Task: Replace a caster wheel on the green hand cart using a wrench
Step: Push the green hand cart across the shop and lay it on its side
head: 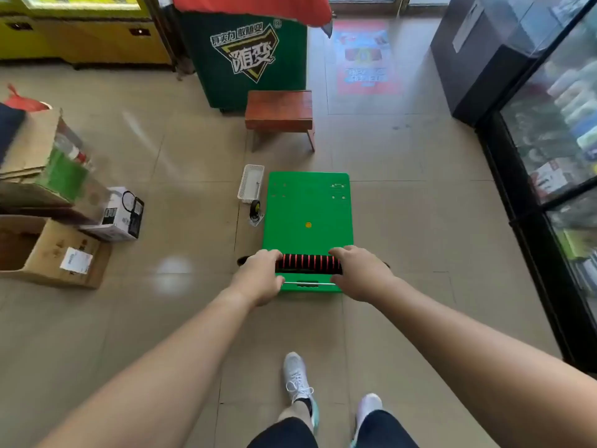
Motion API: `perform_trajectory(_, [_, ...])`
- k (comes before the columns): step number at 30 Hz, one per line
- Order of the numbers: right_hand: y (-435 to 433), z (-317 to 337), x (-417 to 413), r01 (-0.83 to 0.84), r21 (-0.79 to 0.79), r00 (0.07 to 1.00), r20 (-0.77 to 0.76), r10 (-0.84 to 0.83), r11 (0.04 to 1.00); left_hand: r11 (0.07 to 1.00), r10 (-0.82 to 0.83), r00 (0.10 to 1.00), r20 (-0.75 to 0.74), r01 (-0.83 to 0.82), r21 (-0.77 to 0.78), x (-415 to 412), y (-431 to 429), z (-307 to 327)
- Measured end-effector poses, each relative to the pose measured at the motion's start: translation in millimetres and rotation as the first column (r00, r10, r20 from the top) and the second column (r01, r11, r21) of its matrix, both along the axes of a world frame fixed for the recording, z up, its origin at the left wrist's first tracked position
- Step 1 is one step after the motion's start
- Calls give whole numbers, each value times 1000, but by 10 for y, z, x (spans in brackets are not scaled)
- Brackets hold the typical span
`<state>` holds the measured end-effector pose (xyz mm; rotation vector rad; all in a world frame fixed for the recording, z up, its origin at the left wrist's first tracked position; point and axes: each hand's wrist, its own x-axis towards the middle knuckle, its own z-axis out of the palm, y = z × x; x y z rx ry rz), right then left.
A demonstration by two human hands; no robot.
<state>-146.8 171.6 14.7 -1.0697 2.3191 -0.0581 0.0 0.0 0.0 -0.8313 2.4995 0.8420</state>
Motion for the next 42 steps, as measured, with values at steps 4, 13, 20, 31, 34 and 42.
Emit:
perform_trajectory(4, [-223,-237,-50,-6,12,1000,-19,7,1000,999,-33,999,4,33,-32,-42,-230,-323])
perform_trajectory(13, [-283,-782,-198,-10,53,1000,-9,10,999,993,-93,995,-18,92,-77,-161,-488,-911])
perform_trajectory(20, [-178,-903,-266,-32,70,999,-5,32,997,989,-139,988,68,135,65,-145,-662,-1046])
perform_trajectory(31, [469,-1021,-670,34,-60,999,27,-32,998,989,-140,989,37,142,-48,-510,-88,-960])
perform_trajectory(34, [799,-1018,-927,39,-93,999,28,-37,995,985,-138,990,30,141,-105,-761,273,-884])
perform_trajectory(42, [1714,-890,-1755,110,60,992,55,-114,992,970,-161,987,6,159,-185,-1749,1498,-689])
